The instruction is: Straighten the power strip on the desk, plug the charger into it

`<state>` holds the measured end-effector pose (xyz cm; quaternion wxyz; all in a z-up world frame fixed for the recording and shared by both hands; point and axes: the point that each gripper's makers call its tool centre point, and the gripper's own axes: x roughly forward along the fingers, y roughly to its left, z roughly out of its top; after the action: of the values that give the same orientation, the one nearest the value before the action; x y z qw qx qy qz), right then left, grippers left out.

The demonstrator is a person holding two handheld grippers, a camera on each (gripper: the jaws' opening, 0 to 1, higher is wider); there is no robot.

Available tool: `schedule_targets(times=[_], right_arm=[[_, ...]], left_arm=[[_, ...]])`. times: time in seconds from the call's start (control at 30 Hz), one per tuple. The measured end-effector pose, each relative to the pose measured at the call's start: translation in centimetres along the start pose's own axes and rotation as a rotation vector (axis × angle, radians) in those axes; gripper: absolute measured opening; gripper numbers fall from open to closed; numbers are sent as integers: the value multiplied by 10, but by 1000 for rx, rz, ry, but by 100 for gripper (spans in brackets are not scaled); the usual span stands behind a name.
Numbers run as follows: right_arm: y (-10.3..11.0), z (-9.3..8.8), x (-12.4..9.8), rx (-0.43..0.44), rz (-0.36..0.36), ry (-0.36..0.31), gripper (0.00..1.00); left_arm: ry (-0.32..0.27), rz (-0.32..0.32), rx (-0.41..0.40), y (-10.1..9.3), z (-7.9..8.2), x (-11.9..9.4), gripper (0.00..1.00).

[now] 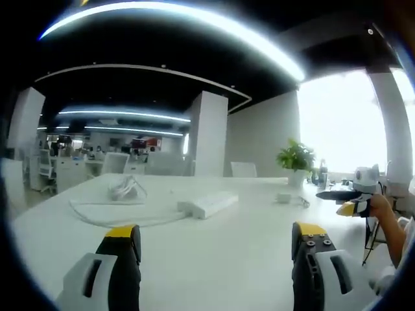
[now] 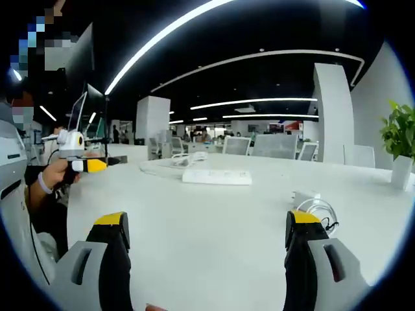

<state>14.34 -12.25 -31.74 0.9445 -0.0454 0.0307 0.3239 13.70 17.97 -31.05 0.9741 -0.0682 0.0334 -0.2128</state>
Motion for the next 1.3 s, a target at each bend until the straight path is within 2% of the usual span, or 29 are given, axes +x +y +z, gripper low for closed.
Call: schedule_targets(times=[0.47, 1.03, 1.3], right_arm=[[2, -1, -1, 0, 5, 3, 100], [4, -2, -3, -2, 12, 4, 100], [4, -7, -2, -7, 14, 26, 100]], left_arm=[[4, 0, 1, -3, 0, -1, 100], [0, -21, 55, -8, 18, 7, 100], [-19, -39, 33, -7, 33, 13, 100]])
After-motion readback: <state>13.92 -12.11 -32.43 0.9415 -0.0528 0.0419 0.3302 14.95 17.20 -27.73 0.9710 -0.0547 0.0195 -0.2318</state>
